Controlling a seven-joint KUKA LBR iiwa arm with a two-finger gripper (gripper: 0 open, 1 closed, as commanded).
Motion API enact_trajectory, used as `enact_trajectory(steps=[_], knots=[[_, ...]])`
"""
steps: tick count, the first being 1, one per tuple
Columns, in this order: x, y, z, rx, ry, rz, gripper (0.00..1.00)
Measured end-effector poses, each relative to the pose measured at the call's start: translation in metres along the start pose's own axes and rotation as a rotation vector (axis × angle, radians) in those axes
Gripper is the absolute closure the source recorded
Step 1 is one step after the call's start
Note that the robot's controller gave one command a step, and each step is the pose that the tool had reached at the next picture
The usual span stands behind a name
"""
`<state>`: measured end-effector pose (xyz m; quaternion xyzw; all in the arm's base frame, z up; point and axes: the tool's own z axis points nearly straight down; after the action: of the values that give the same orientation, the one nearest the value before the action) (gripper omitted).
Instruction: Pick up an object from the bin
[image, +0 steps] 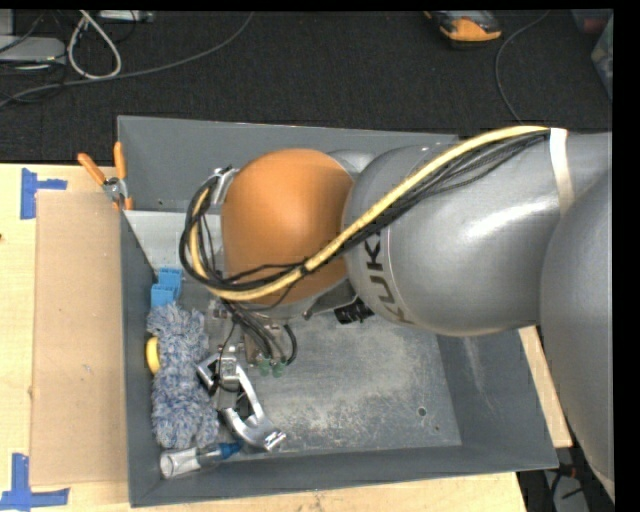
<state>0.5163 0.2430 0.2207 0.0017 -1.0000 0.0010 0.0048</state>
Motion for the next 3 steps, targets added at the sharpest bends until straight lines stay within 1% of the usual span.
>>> enact_trajectory(steps=[1, 2, 3], knots=[[-0.002, -0.002, -0.005, -0.002, -0.008, 0.006, 0.0], [-0.005, 0.001, 0.06, -0.002, -0.012, -0.363, 0.0], [-0.012, 0.001, 0.153, -0.002, -0.028, -0.552, 0.0]])
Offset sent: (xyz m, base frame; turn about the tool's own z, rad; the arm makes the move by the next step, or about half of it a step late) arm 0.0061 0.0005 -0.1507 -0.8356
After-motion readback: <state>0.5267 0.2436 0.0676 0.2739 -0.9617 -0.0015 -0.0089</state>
